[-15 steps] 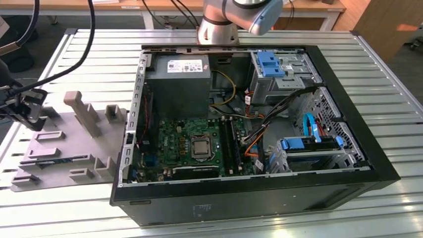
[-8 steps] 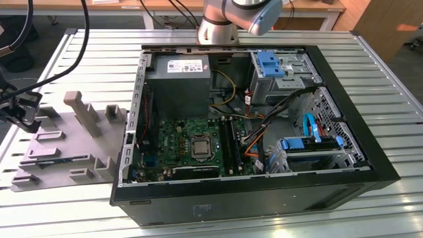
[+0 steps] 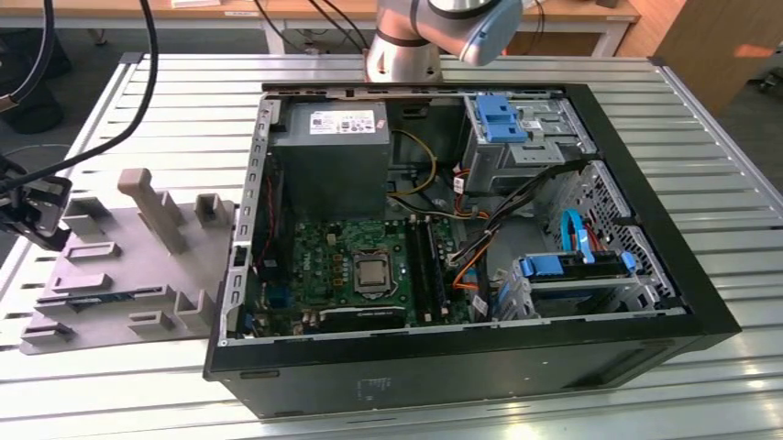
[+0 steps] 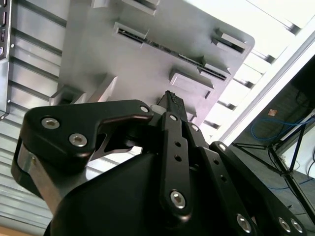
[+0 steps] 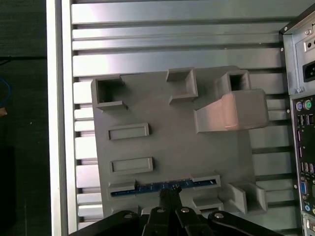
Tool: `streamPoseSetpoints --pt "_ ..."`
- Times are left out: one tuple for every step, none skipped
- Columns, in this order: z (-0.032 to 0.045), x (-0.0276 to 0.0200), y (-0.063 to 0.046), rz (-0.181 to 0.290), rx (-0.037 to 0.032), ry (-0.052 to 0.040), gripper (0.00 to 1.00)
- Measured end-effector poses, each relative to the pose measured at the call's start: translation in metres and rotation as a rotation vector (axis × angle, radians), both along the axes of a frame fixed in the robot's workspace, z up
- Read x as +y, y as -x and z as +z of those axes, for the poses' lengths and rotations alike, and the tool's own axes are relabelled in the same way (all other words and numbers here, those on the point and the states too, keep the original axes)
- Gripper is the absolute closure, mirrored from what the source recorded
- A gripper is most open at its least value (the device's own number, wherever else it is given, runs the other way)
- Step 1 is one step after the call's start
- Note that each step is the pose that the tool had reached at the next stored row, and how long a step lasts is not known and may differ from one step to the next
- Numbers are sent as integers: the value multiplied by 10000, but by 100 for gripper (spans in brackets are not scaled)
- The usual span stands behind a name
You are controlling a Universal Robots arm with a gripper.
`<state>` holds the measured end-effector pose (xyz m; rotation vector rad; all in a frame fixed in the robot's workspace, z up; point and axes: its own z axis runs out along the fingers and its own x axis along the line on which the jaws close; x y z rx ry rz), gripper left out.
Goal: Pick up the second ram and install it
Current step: 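Reach for the second ram, then pick up the second ram and move it above second insertion slot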
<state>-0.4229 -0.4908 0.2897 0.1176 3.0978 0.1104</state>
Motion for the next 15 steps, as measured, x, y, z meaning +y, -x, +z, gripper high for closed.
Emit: streamPoseSetpoints --pt "-7 -1 1 -1 1 1 89" --pt "-16 -2 1 -1 2 2 89" --pt "-27 -3 0 0 1 1 89" --pt "-36 -4 0 0 1 1 89" --pt "-40 -4 0 0 2 2 89" --pt "-40 -4 1 -1 3 3 89" --pt "-43 -4 1 0 2 2 89" --pt "-44 -4 1 0 2 2 89" --pt "-44 -4 1 0 2 2 89" --pt "-44 -4 1 0 2 2 89" --pt "-44 -4 1 0 2 2 89" --pt "-45 -4 1 0 2 2 89" --pt "-44 -4 1 0 2 2 89" --pt "-45 -4 1 0 2 2 89" --pt "-45 -4 1 0 2 2 89"
